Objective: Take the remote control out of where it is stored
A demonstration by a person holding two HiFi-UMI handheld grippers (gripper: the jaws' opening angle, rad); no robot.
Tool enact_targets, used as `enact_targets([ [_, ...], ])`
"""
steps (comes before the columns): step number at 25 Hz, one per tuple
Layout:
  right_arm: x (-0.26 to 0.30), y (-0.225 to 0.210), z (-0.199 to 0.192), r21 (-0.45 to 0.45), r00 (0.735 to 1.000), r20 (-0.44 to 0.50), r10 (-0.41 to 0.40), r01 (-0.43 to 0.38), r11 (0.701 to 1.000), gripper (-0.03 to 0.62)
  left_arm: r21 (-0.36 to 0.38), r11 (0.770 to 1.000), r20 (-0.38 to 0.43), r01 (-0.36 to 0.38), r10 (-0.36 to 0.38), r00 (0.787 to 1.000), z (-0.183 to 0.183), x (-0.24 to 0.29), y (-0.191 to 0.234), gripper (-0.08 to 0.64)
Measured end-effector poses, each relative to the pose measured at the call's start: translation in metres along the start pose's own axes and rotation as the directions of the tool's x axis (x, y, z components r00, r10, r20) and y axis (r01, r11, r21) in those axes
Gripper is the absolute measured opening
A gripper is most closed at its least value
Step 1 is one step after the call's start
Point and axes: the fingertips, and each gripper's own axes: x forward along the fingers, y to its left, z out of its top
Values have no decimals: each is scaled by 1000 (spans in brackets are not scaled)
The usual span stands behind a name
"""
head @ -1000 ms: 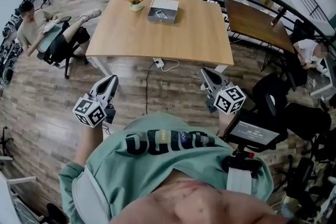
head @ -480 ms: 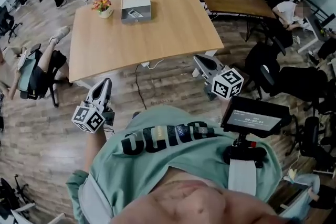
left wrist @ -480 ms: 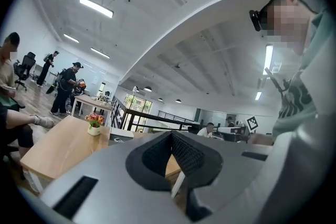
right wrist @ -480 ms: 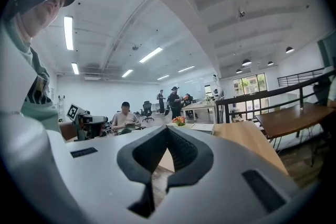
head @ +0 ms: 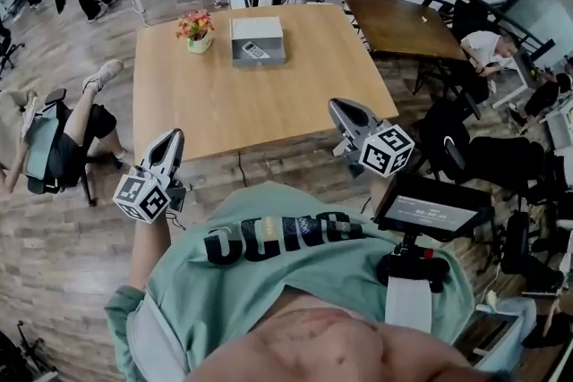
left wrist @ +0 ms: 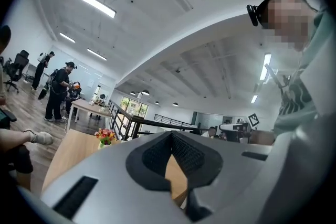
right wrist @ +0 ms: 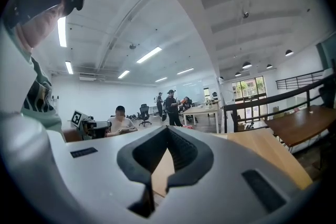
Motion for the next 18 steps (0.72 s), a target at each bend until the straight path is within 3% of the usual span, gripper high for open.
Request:
enact_targets([
  [6, 68, -5, -3, 87, 1000, -16, 13, -11, 996, 4, -29, 999, 8, -18, 18, 1000, 6, 2, 60, 5],
  [13, 112, -38, -6, 106, 997, -13, 70, -69, 992, 3, -28, 997, -31, -76, 75, 997, -6, 27, 81, 5],
  [18, 142, -73, -15, 106, 988, -16, 151, -149, 983, 3, 0, 992, -15, -125, 125, 992, -6, 58, 80, 5],
])
